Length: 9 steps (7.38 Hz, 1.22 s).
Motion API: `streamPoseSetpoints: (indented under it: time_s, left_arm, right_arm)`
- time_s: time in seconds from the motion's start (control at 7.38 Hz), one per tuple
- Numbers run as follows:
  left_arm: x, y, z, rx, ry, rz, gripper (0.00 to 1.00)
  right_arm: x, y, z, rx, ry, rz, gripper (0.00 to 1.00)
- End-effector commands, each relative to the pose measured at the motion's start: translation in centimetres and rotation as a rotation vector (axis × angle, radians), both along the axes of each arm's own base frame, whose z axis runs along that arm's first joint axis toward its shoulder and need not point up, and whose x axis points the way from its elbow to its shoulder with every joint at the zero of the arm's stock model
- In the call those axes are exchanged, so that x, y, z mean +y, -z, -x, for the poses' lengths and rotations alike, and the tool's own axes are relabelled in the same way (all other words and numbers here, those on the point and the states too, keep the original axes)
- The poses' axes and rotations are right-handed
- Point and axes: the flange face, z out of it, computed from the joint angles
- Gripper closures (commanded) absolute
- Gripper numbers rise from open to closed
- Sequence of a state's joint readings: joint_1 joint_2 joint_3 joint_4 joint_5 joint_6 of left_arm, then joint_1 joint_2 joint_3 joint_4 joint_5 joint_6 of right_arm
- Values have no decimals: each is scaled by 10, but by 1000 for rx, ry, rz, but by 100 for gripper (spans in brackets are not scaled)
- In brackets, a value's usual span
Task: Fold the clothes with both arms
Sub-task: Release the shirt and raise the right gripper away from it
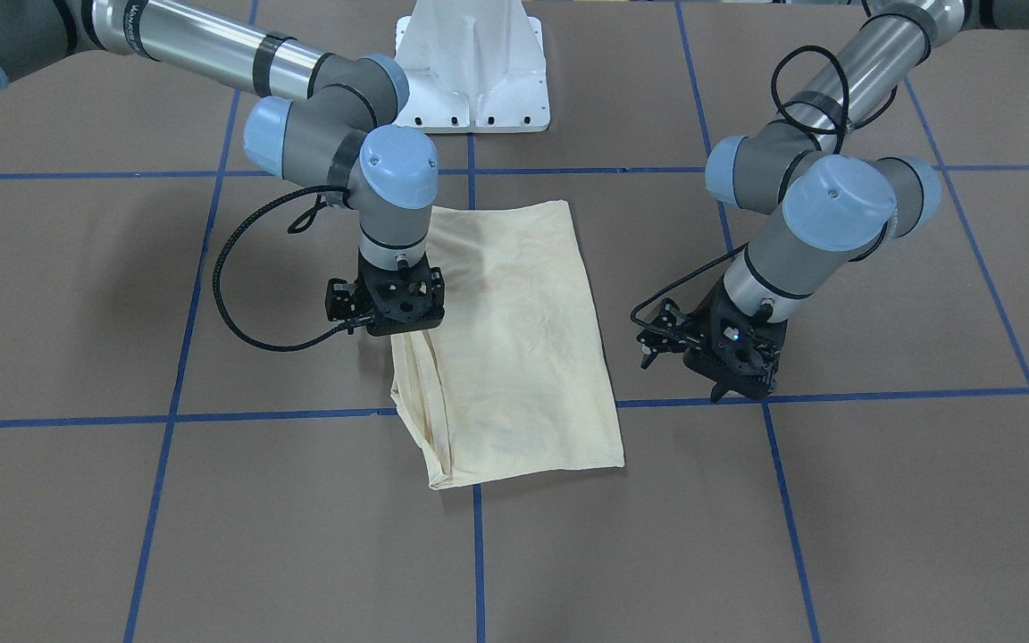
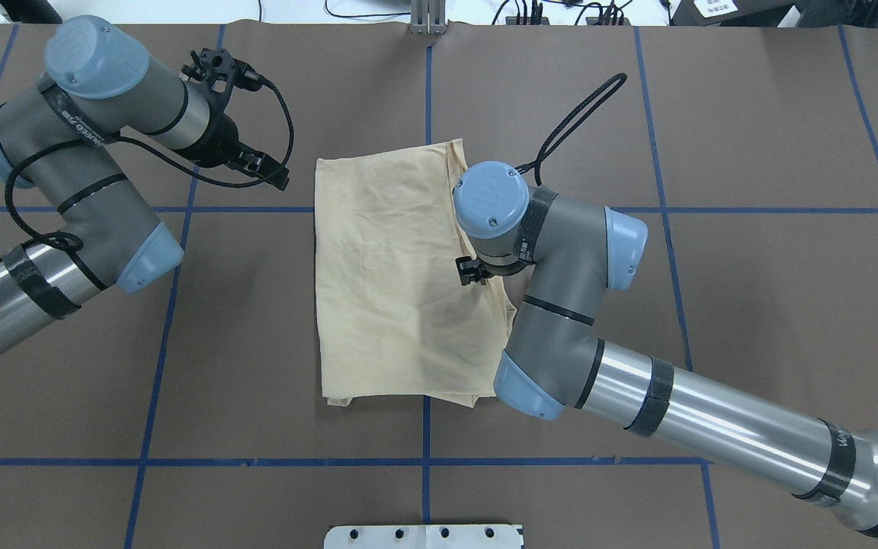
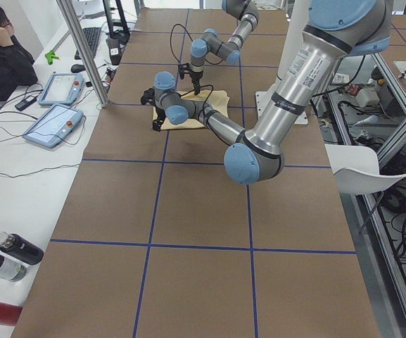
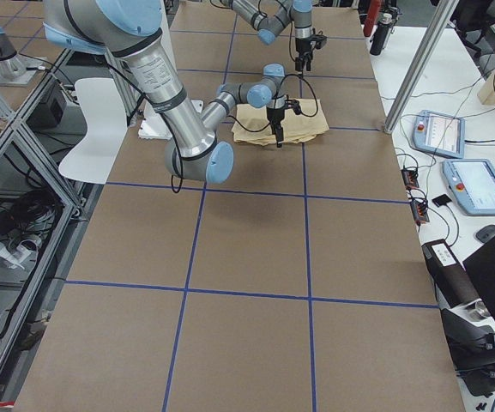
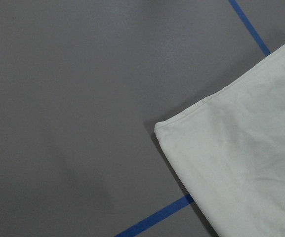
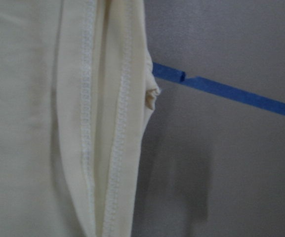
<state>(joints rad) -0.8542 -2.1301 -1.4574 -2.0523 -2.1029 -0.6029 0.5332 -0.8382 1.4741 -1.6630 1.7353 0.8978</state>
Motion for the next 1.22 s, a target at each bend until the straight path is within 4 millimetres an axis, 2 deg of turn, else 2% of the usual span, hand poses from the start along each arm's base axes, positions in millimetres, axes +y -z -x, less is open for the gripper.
streamPoseSetpoints:
  time_s: [0.0,0.14,0.27,0.41,0.54,0.68,0.81,0.95,1.08]
  left_arm:
    - [1,-2,-1,-1,-1,2,0]
    - [2,0,0,2,-1,0,0]
    - [2,3,0,5,0,-3,0]
    - [3,7,0,17,19,23,0]
    - [24,26,-11,52,28,50,0]
    - [64,25,-19,83,21,105,0]
    - [100,35,-25,112,48,140,0]
    - [149,30,-51,115,46,202,0]
    - [183,31,-79,112,47,237,0]
  right_arm:
    - [3,-36,-40,26,9,-10,1]
    - [15,-63,-68,38,5,-8,0]
    - [30,-71,-96,24,0,-17,0]
    - [40,-61,-113,-12,-19,-17,0]
    - [45,-47,-117,-67,-94,37,0]
    - [52,-26,-124,-135,-171,82,0]
    - [60,-5,-137,-196,-250,120,0]
    - [68,2,-146,-233,-334,176,0]
    - [75,-1,-145,-280,-345,183,0]
